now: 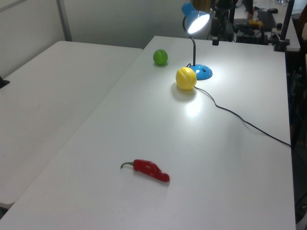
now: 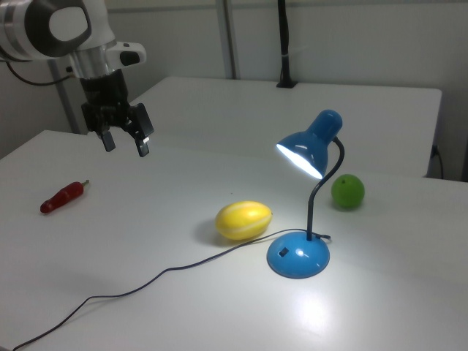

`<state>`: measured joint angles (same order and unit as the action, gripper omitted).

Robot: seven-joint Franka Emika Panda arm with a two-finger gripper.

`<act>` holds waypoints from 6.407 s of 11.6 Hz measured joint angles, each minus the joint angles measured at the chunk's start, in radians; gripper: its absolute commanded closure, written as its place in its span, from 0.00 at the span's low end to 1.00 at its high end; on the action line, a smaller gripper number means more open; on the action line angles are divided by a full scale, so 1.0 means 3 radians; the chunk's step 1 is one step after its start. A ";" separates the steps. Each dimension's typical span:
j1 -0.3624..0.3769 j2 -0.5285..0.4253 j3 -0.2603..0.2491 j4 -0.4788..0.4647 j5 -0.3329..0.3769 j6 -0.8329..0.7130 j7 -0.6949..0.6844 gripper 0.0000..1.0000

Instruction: Turn off lamp

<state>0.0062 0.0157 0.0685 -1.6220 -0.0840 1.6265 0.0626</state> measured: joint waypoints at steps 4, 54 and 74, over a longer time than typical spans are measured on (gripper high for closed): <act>-0.0065 -0.0017 -0.0002 0.0000 -0.0001 -0.0064 -0.0020 0.00; -0.1138 0.0756 -0.0017 -0.1116 -0.0006 0.2197 -0.0058 1.00; -0.1351 0.1212 -0.0017 -0.1024 -0.0006 0.3469 0.0210 1.00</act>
<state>-0.3991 0.3792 0.0634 -1.9292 -0.0859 2.6674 0.1258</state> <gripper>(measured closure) 0.991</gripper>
